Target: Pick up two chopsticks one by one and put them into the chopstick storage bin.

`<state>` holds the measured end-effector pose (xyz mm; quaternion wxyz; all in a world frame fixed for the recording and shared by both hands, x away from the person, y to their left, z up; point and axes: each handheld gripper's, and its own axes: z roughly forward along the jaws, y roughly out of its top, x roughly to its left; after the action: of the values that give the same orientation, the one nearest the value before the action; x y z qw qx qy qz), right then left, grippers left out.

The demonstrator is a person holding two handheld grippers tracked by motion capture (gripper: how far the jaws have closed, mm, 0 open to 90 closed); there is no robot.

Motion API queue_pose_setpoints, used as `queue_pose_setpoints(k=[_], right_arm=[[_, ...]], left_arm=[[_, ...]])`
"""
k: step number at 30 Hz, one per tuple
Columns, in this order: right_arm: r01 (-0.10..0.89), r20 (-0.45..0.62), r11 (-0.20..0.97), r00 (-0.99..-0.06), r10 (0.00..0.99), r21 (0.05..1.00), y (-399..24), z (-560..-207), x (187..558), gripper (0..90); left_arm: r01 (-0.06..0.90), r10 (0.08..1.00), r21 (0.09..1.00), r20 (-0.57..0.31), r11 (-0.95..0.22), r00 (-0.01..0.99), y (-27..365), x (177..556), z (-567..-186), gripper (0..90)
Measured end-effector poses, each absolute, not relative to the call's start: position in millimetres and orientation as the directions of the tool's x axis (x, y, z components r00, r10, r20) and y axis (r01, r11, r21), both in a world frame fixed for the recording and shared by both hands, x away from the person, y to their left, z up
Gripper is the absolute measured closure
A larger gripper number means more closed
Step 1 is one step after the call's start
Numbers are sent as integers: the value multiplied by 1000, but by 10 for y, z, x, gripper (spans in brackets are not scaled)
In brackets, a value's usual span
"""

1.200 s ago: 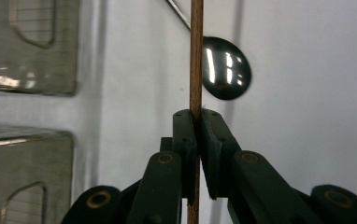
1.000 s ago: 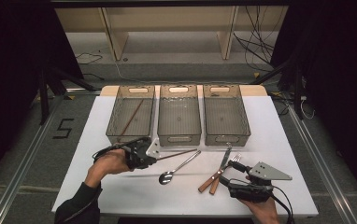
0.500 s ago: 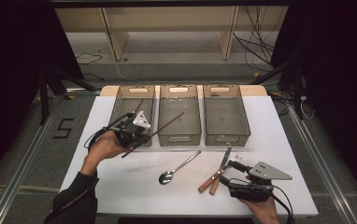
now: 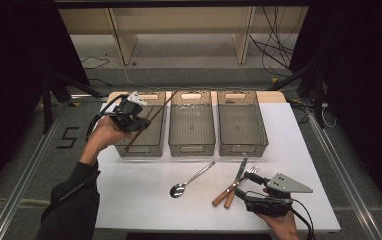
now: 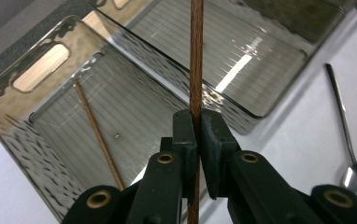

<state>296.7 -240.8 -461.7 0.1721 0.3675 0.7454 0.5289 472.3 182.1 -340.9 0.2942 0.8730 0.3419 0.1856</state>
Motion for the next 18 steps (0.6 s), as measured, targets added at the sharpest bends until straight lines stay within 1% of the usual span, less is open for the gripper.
queue_pose_setpoints(k=[3,8,18], right_arm=[[367,133,172,-671,729,914,-2411,-4615,2967,271],[365,133,170,-672,728,916,-2411,-4613,2964,271],[366,134,170,-673,728,915,-2414,-4613,2964,271]], left_arm=[[511,739,646,124,-566,662,1875,4831,-3428,847],[549,791,668,100,-503,603,1977,4982,-3484,847],[606,853,677,62,-417,518,2135,5217,-3675,847]])
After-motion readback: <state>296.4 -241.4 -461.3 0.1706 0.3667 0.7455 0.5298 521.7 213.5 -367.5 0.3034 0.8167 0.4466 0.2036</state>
